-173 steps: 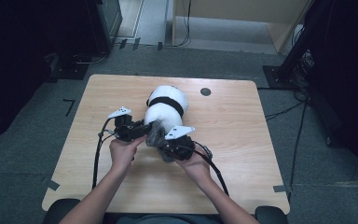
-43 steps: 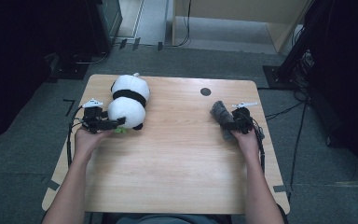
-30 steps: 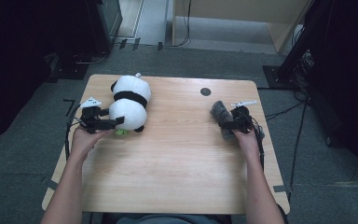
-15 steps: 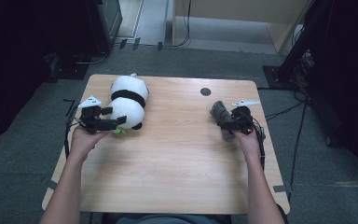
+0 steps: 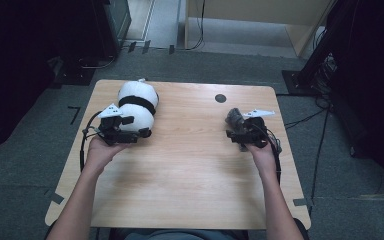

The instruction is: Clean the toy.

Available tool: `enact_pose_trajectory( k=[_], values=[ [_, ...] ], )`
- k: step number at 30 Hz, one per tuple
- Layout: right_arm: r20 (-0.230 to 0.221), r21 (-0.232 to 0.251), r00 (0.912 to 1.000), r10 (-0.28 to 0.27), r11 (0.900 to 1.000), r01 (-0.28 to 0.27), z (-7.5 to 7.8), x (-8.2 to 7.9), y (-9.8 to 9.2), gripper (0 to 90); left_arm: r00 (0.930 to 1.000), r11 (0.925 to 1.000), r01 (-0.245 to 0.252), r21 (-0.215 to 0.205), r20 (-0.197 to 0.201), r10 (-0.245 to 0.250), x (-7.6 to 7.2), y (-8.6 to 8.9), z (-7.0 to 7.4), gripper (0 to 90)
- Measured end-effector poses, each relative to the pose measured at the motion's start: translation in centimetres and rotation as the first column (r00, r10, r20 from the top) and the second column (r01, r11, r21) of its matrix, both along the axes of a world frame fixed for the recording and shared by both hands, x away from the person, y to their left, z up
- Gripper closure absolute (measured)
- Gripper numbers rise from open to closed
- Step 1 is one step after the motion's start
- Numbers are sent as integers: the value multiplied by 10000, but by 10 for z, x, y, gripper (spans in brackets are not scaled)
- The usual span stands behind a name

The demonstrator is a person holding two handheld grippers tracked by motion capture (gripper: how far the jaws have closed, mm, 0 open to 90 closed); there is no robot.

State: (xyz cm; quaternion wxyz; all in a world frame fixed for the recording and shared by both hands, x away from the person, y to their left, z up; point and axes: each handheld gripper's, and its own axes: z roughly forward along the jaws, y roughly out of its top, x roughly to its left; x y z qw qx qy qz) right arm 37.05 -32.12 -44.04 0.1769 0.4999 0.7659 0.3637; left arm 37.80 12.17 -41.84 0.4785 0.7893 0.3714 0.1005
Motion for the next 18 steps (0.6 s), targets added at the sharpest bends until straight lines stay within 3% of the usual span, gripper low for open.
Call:
enact_pose_trajectory(
  k=[6,13,18],
  values=[
    [219,121,9982,556,9984,-559,0,-10,17,245,9988,9984,497,271,34,-498,-6,-26,-6,161],
    [433,-152,9911,1260,9920,-1255,1,-24,35,245,9957,9948,928,414,-22,-927,-10,-50,-16,161],
    [450,166,9884,1450,9892,-1459,-2,-31,40,247,9937,9936,1109,217,-170,-1106,-13,-65,-24,165]
  ],
)
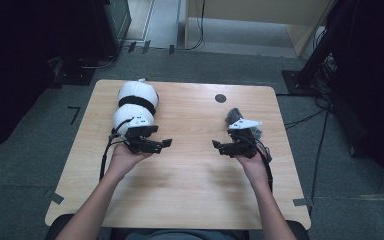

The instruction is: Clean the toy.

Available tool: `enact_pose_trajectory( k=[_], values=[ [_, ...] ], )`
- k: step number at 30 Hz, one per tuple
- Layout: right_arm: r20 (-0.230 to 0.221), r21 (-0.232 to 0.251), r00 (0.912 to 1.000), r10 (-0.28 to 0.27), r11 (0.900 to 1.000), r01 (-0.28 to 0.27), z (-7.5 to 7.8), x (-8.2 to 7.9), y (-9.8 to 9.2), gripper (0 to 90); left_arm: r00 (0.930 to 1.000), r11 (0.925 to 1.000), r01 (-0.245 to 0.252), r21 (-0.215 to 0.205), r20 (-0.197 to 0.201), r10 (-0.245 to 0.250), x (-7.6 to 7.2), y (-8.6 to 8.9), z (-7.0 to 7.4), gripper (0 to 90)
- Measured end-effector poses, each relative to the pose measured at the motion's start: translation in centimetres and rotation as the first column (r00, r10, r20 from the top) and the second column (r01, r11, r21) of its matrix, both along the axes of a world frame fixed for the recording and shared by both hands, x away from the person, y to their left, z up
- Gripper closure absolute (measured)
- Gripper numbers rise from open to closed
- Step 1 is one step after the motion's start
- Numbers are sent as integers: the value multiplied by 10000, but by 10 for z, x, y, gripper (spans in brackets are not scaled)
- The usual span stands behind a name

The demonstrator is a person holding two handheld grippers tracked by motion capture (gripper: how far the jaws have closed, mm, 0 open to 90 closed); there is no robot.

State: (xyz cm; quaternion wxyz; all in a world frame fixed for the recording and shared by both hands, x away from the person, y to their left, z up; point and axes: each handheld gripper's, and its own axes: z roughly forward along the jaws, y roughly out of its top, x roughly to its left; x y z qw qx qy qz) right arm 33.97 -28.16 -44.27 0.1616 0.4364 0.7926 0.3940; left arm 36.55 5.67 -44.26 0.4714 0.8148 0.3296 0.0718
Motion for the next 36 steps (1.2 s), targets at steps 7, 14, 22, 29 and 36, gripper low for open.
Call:
enact_pose_trajectory(
  k=[7,14,22,29,36],
  values=[
    [-347,501,9988,347,9982,-329,-14,-5,10,249,9991,9990,362,249,-219,-357,-3,-22,-15,168],
    [-529,172,9931,1042,9945,-1034,-26,-11,21,217,9967,9955,710,632,-441,-683,-6,-37,-28,167],
    [-251,230,9934,1120,9935,-1115,-41,-18,30,230,9945,9927,873,837,-659,-819,-13,-48,-44,171],
    [-145,252,9934,1138,9932,-1134,-57,-22,36,223,9940,9913,908,958,-705,-842,-21,-56,-55,172],
    [-178,-154,9952,962,9952,-964,-72,-23,44,218,9944,9816,934,1663,-640,-838,-23,-61,-69,171]
  ],
)
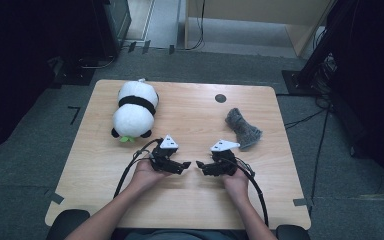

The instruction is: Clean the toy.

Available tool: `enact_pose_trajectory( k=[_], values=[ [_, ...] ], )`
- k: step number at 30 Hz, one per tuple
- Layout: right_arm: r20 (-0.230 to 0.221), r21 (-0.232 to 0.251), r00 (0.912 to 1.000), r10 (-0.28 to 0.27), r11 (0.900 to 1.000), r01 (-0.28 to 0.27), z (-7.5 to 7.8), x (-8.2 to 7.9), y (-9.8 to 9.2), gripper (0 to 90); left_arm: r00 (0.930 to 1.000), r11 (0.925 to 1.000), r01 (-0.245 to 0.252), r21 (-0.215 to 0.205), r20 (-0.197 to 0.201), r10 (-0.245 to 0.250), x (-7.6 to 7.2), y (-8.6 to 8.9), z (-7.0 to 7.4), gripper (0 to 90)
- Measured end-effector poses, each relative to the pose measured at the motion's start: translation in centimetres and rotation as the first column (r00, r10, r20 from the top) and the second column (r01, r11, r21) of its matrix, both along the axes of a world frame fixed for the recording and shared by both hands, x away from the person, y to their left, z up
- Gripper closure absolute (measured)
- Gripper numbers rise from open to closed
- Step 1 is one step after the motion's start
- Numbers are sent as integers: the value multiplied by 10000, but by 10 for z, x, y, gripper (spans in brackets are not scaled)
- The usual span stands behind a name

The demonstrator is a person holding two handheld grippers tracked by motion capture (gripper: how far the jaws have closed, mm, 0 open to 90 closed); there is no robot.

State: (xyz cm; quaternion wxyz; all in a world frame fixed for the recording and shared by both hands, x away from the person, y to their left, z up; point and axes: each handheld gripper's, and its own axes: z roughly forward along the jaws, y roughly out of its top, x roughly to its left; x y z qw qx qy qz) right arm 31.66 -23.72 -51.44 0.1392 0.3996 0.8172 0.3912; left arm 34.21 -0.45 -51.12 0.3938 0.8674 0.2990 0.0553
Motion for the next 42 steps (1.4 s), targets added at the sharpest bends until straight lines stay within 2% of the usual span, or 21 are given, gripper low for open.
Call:
enact_pose_trajectory(
  k=[2,4,7,9,13,18,42],
  values=[
    [-61,-218,10000,-1,9998,0,-5,1,3,216,9999,9998,-19,202,108,17,-1,-1,-4,171],
    [93,-282,10000,30,9996,-28,-7,1,4,207,9997,9995,10,303,237,-17,-2,-2,-5,171],
    [119,-171,9999,-27,9998,29,-8,2,5,202,9992,9994,112,332,389,-125,-3,-3,-6,172],
    [155,-255,9998,-78,9996,82,-8,1,6,200,9978,9985,191,508,627,-223,-4,-3,-6,172],
    [231,-600,9997,-38,9982,51,-9,0,9,159,9966,9974,197,692,789,-252,-6,-5,-7,171],
    [196,-658,9998,3,9978,9,-9,1,10,138,9938,9944,135,1051,1084,-250,-9,-8,-7,171],
    [192,-688,9998,-8,9976,21,-9,1,10,126,9944,9939,-182,1086,1057,66,-10,-8,-7,143]
  ],
)
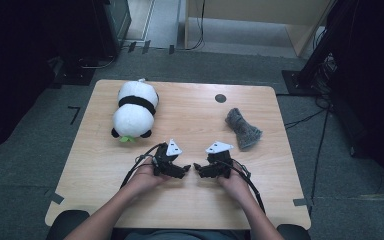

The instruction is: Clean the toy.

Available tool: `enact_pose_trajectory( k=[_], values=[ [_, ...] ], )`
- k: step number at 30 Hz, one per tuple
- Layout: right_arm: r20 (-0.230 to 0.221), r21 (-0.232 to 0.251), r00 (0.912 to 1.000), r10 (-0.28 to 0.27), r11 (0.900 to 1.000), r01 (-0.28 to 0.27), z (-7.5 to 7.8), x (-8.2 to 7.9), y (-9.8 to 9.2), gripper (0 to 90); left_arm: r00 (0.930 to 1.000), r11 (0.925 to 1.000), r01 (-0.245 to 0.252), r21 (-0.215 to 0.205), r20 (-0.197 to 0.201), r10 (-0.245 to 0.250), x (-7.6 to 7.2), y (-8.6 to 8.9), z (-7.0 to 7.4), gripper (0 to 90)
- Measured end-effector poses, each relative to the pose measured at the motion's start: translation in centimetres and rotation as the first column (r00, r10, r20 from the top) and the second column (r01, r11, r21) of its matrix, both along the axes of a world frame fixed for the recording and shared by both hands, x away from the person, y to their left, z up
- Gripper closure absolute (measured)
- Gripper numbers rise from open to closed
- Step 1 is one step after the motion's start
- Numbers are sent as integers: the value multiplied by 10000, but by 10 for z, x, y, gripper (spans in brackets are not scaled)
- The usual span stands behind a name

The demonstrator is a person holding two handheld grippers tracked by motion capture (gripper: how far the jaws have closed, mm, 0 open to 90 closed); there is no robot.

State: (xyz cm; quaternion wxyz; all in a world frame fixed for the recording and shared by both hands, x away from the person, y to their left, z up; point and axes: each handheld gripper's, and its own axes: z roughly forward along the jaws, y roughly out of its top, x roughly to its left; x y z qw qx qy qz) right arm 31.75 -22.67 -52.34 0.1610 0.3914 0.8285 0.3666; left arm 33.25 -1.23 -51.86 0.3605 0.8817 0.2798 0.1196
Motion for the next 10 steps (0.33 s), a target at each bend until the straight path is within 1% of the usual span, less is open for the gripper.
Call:
enact_pose_trajectory(
  k=[3,6,10],
  values=[
    [-5,-1,10000,1,10000,-1,0,0,0,126,10000,10000,-99,5,-9,99,0,0,0,140],
    [-6,4,10000,2,10000,-2,0,0,0,126,9991,9991,-419,54,-51,419,-1,-1,0,110],
    [-9,2,10000,-2,10000,2,0,0,0,125,9991,9991,-421,59,-47,422,-1,-1,0,106]
  ],
)
